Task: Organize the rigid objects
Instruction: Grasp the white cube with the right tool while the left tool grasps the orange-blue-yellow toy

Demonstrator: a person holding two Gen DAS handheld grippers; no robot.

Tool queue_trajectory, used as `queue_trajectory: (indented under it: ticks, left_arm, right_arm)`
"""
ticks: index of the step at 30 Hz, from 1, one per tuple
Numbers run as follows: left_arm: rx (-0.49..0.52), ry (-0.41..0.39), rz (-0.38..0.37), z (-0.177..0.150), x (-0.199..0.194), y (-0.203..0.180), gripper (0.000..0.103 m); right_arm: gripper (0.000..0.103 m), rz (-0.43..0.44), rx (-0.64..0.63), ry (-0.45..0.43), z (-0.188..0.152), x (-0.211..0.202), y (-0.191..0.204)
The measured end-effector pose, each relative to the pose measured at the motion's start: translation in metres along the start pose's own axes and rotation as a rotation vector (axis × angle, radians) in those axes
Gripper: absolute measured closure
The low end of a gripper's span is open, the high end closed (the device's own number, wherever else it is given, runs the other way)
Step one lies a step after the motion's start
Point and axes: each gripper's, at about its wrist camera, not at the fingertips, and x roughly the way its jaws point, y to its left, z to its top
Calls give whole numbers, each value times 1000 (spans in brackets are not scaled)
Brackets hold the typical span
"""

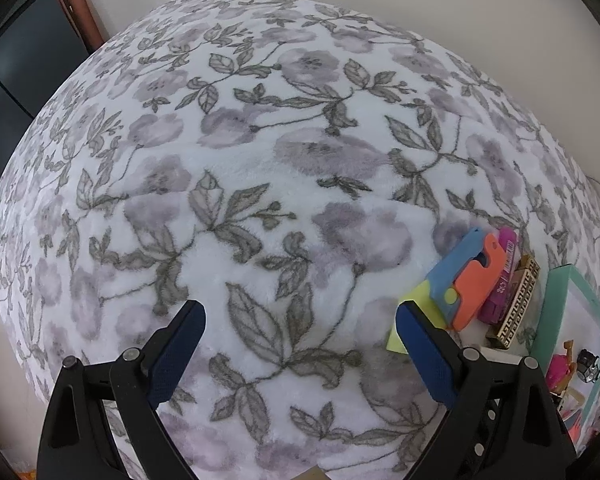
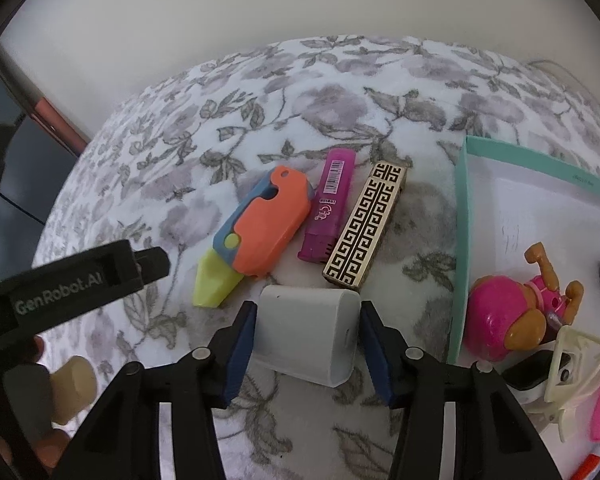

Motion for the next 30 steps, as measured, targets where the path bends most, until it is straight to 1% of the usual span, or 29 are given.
queue_trajectory:
  ticks: [5,9,13,16,24,30]
  left_arm:
    - [19,-13,-32,-1,-2,-12,7]
    - [25,-27,-47,-1,-4,-19,7]
    - [31,-49,-50,-1,-7,-24,7]
    - [31,-60,-68,-1,-5,-29,7]
    - [132,-84,-85,-8,8,-59,7]
    - [203,-129,-65,-12,10,-80,7]
  right_arm:
    - [50,30,31,-18,3,-10,-7]
    - [50,51,50,-50,9,-24,-12]
    - [50,28,73,-93,16,-41,-22]
    - [50,30,102,-119,20,-52,-33]
    - [50,36,174,-171,25,-74,-62]
    - [50,52,208,-169,22,-77,-75]
